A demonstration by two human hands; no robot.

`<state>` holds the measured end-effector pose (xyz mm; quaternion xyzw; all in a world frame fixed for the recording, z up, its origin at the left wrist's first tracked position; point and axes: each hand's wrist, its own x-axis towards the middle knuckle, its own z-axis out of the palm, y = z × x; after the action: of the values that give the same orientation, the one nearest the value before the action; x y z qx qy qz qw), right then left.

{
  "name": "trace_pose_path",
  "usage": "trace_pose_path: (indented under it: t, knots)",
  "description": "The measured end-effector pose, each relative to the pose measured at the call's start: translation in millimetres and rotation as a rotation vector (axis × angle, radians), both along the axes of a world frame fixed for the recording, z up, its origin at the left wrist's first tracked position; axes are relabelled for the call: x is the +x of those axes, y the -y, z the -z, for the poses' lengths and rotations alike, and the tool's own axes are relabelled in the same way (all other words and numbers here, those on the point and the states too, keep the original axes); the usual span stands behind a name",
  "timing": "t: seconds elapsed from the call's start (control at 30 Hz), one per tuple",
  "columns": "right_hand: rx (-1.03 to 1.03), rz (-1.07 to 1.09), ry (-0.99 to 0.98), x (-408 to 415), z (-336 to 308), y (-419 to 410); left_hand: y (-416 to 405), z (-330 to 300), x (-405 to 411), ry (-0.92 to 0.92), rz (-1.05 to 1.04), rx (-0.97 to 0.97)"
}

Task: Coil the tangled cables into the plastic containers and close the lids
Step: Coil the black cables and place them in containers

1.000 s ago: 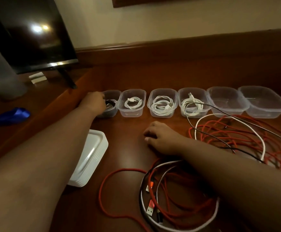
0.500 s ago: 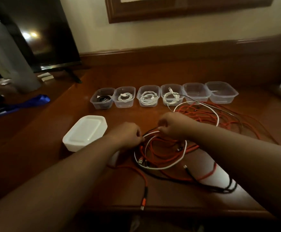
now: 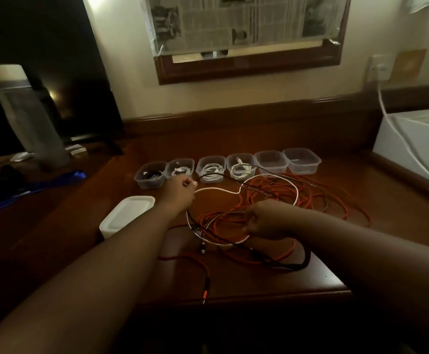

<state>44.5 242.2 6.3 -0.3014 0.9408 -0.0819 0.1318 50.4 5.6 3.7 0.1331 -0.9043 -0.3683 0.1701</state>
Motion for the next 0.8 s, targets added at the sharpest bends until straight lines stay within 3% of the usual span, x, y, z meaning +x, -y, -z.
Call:
trace_pose_path:
  t: [0.2,0.27,0.43,0.53,0.8]
  knots:
    - [0.254,-0.032,0.179,15.5,8.2,-8.7,1.5,-3.1,0.2,0.042,-0.031,0.027]
    - [0.326,-0.118,0.153,18.2,11.4,-9.8,-0.9,0.2,0.8,0.074,-0.030,0.054]
    - [0.243,-0.151,0.052,13.3,11.6,-14.3,-3.2,10.2,-1.5,0.088,-0.035,0.090]
    - [0.027,-0.071,0.094,1.9,2.5,-24.2,-7.6,7.3,-3.1,0.037,-0.065,0.236]
    - [-0.869,0.275,0.150,-8.4,-49.3,-39.7,-32.0,-27.2,-2.5,-0.113,-0.045,0.734]
